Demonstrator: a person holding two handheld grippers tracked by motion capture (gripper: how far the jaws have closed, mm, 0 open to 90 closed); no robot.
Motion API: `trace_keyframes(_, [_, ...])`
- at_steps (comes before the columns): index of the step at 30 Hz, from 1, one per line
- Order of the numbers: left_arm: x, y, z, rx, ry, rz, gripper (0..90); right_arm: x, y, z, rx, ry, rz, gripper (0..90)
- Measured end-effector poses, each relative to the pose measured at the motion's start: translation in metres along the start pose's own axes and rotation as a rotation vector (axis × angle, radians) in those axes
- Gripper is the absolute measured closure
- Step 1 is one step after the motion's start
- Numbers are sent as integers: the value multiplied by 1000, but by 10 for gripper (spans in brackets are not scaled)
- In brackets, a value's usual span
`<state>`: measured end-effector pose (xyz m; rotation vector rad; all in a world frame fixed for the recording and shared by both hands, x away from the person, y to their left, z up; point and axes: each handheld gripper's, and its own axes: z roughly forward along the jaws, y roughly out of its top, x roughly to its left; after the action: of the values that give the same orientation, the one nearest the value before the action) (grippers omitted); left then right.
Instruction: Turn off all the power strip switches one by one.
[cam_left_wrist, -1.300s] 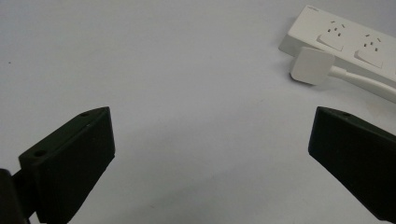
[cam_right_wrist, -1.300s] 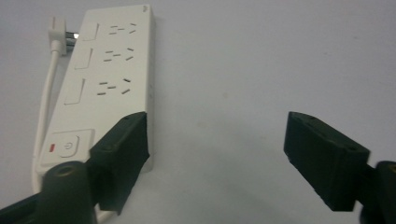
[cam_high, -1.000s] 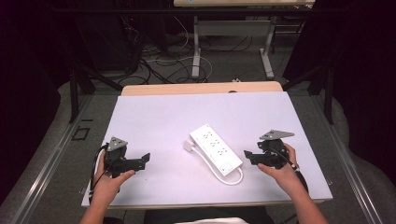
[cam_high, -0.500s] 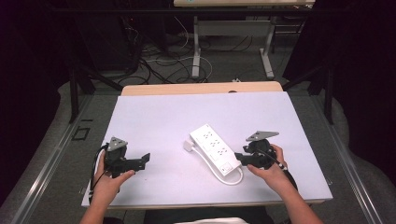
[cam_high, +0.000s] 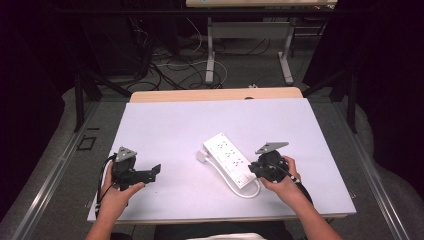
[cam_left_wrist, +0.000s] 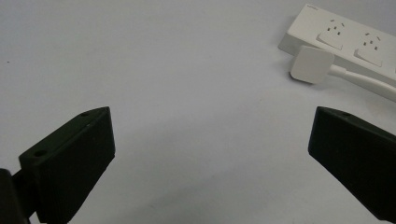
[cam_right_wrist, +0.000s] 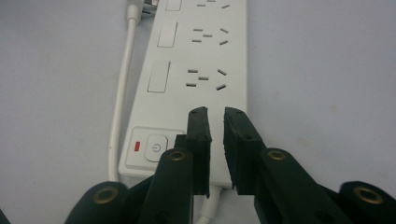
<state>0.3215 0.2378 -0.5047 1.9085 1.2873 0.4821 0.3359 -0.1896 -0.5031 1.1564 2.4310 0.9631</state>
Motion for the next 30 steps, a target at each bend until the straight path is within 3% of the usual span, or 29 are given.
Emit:
trace_keyframes(4, [0,0,0,2,3,1,5,6,1,6,19,16,-10,900])
trace_keyframes(10, [0,-1,2,-7,4,-10,6,13,0,13,57,39,-6,900])
trace_keyframes(16, [0,-1,2,0,5,-10,6,19,0,17,68,58,-37,900])
trace_keyframes(19, [0,-1,2,1,5,-10,6,23,1,19,99,64,-58,900])
trace_keyframes(30, [1,-1,1,3,5,-3,6,27,0,23,100,71,-55,900])
